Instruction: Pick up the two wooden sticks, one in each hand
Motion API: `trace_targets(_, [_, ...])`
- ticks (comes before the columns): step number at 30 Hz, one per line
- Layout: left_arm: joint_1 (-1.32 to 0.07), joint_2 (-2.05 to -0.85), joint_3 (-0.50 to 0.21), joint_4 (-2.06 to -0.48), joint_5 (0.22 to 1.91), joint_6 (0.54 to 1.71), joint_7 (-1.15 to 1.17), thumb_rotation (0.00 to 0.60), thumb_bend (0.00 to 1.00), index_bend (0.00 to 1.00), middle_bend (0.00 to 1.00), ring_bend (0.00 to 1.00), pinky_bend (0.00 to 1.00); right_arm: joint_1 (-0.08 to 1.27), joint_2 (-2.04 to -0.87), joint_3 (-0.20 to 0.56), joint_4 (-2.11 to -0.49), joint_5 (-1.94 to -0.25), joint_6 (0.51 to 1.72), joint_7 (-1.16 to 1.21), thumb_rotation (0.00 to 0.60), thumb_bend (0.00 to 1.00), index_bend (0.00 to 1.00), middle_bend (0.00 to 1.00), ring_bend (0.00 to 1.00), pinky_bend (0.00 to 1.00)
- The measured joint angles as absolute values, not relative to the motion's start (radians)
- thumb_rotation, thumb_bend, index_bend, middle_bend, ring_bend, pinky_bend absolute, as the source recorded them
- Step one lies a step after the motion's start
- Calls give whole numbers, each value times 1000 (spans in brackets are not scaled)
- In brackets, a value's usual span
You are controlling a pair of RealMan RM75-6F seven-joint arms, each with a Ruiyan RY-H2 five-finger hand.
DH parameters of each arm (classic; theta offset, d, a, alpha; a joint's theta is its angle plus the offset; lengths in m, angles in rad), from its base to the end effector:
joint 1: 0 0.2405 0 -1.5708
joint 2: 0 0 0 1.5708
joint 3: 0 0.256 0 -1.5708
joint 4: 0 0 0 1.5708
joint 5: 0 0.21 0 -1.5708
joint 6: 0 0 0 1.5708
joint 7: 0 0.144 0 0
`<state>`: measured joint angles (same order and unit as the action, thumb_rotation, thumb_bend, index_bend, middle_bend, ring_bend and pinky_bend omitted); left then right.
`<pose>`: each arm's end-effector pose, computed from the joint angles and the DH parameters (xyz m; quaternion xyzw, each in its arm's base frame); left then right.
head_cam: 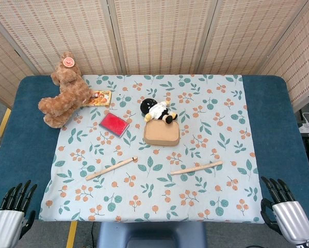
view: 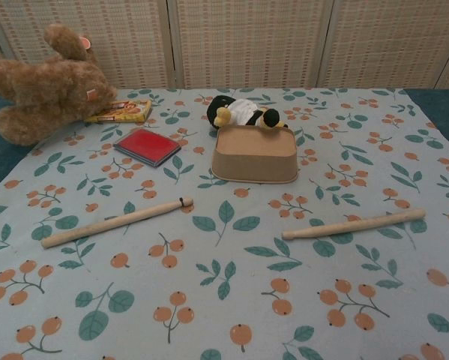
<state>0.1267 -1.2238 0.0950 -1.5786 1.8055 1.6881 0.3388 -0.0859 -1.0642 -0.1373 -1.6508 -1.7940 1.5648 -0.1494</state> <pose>-0.2908 0.0841 0.1228 -0.6651 -0.2902 -0.3373 0.5997 -0.2989 -0.0854 0.1445 0.6888 -0.3641 0.3214 0.5383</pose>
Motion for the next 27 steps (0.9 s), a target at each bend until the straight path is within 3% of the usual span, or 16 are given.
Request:
trace_targets(9, [87,-1276,91,-1539,1830,1640,328,600,453,0,38,47,152,-79,-1080,-121,-1638,-1800,1576,-156,600,319,0,0,0,0])
trace_targets(18, [-10,-1344,31,-1549,1764,1498,335,600,377,0,32,14,152,-47,-1105,-69,-1637,-1722,1520,-228,600,119,0,0,0,0])
trace_targets(27, [-95,-1472,0,-1568,1710,1360,438,600,372,58,35,7,152,-23,-1131,-40,-1651,-1695,1496,-310,600,108,0,0,0,0])
